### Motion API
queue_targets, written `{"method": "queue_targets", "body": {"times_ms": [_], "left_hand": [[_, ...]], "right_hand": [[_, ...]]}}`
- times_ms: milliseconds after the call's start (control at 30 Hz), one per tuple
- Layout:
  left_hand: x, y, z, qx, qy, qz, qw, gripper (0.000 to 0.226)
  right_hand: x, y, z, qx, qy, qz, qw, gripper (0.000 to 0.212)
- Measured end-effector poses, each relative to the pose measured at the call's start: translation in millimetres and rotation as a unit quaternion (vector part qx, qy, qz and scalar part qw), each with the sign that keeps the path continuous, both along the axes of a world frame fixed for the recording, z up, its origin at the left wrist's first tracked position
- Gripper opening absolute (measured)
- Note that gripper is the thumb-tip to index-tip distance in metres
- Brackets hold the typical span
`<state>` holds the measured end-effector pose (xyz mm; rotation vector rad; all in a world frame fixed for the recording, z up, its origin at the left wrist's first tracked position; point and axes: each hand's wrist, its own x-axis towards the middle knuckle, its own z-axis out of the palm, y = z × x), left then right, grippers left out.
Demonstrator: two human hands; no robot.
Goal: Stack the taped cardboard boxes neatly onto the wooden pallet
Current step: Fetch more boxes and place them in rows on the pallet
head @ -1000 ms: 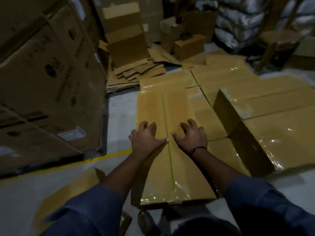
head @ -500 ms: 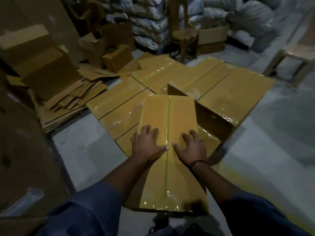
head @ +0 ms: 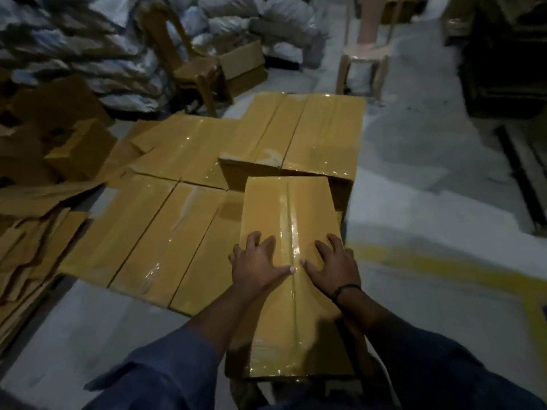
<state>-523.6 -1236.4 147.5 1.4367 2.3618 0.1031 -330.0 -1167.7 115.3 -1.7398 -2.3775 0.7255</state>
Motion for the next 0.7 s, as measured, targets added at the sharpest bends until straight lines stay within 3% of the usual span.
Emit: {"method": "queue_targets", "body": {"times_ms": [267, 700], "left_hand": [[-45.8, -2.1, -22.3, -0.022, -0.03, -0.135, 0.99, 0.099], [-72.1, 26.4, -75.4, -0.003, -0.133, -0.183, 0.974, 0.088]], "right_hand": [[-18.3, -51.3, -33.9, -0.038, 0.02, -0.1, 0.994, 0.065], [-24.3, -34.7, -61.4, -0.066, 0.013, -0.129, 0.989, 0.056]]}}
